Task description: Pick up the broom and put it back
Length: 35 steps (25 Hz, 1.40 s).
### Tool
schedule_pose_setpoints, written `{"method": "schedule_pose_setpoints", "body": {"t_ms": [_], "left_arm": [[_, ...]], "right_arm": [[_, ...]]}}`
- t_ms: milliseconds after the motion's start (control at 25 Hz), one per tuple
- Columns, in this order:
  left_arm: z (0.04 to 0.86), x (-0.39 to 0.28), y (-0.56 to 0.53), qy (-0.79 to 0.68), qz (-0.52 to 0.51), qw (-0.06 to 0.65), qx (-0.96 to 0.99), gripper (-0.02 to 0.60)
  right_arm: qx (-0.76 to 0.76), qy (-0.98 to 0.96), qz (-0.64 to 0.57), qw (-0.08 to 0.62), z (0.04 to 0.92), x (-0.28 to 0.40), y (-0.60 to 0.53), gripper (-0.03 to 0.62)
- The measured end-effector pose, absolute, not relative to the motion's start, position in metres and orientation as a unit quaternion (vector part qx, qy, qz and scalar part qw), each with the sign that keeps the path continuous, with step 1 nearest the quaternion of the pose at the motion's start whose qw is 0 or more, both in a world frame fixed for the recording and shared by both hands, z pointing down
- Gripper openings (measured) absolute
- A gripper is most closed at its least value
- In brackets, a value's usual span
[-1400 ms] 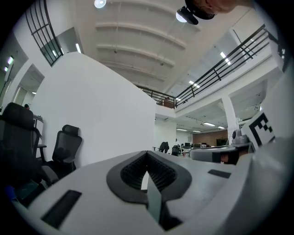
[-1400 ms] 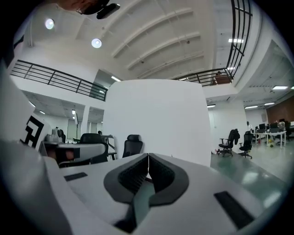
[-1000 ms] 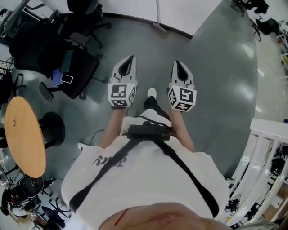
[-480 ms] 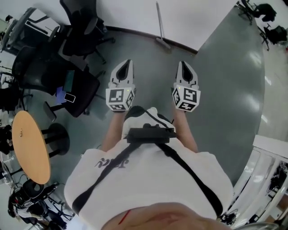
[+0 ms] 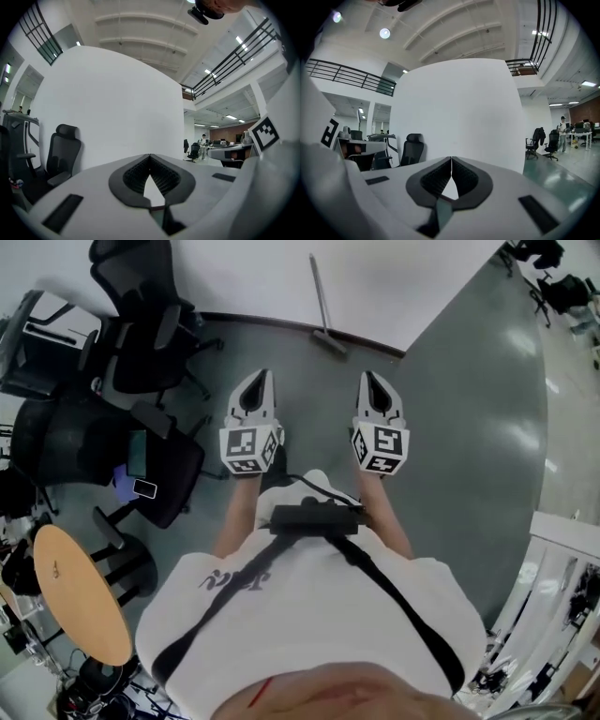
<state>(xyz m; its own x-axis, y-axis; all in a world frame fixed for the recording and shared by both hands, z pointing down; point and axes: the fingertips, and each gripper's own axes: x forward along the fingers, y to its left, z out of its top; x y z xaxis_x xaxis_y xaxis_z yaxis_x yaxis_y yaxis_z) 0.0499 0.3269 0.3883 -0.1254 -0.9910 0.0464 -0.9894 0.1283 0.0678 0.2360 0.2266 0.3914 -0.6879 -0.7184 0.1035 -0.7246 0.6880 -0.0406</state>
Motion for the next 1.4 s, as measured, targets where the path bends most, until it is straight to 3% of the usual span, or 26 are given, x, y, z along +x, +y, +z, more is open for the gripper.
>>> {"method": "schedule_pose_setpoints", "body": {"t_ms": [320,560,1400], "left_arm": [[0.349,-0.073,0.206,-0.719,-0.031,0.005,0.694,0.011],[0.368,-0.128,0.151,-0.694,-0.038,0.033,0.718,0.011],[0.421,-0.096,-0.124,-0.604,0.009,0.092,0.791,0.011]], "right_arm": [[0.432,-0.901,0.022,0.025,0.364,0.12,0.122,0.008],[0.453,-0.891,0.018,0.036,0.37,0.065,0.088,0.008],[0.469,-0.876,0.056,0.092,0.428,0.074,-0.146,0.008]]}}
